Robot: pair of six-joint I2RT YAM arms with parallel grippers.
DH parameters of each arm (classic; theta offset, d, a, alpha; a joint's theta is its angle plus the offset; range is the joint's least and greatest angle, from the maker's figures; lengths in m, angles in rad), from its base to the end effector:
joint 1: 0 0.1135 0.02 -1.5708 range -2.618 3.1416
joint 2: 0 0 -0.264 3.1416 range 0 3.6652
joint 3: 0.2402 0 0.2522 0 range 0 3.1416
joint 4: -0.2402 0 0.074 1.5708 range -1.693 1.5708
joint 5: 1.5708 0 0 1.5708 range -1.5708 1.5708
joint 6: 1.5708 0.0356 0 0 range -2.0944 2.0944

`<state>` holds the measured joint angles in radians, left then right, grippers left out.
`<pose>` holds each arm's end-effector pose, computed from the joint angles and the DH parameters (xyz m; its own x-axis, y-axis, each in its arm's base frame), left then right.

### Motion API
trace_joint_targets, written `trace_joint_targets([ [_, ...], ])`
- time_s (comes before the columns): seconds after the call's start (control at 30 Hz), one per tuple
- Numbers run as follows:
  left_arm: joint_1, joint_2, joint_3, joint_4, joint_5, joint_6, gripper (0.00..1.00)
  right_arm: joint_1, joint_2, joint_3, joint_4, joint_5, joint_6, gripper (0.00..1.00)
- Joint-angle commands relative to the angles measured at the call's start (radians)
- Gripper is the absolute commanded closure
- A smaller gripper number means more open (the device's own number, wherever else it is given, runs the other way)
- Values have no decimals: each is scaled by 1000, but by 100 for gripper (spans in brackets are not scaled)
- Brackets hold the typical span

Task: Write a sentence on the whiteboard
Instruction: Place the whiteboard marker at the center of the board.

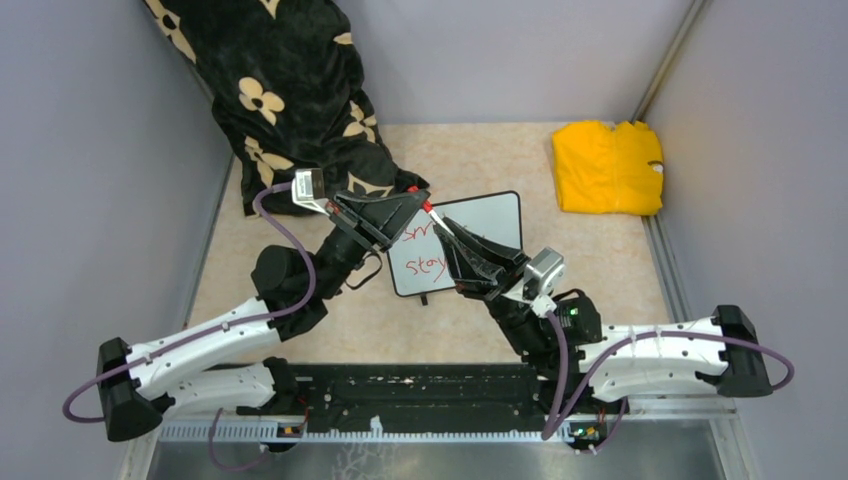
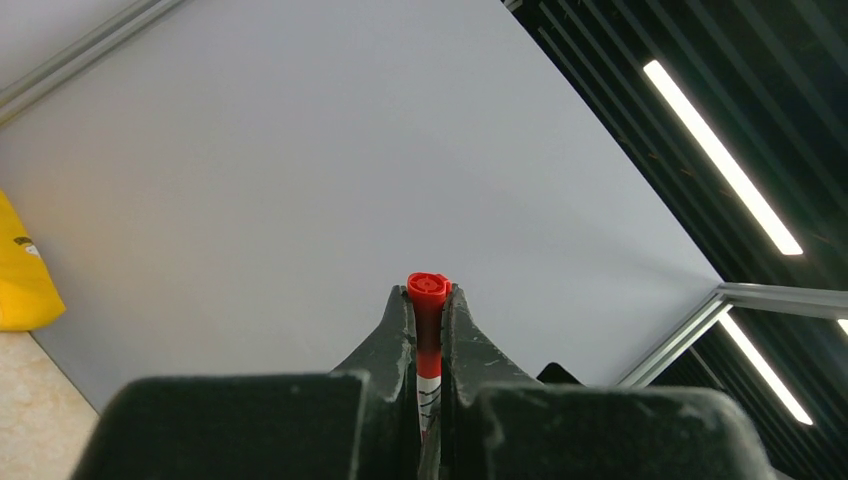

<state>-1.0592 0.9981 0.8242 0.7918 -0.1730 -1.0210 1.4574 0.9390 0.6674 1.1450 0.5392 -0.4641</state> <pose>0.1118 -0.1866 0.4153 -0.5256 -0.7795 -0.3409 0.6547 -0.1148 -0.7471 0.0389 0.1801 0.3988 0.4425 0.4909 -0.7505 -0.6902 0.7207 0.0645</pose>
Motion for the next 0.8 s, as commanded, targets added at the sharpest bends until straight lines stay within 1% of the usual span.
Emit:
trace_joint_targets([
  [0.0, -26, 39, -49, -42, 158, -27, 100, -5, 26, 28, 62, 40, -29, 100],
  [0.53, -119, 107, -44, -68, 122, 24, 100, -6, 92, 69, 150, 106, -83, 100],
  [0.77, -130, 97, -55, -78, 90, 39, 100, -5, 75, 78, 120, 106, -86, 100],
])
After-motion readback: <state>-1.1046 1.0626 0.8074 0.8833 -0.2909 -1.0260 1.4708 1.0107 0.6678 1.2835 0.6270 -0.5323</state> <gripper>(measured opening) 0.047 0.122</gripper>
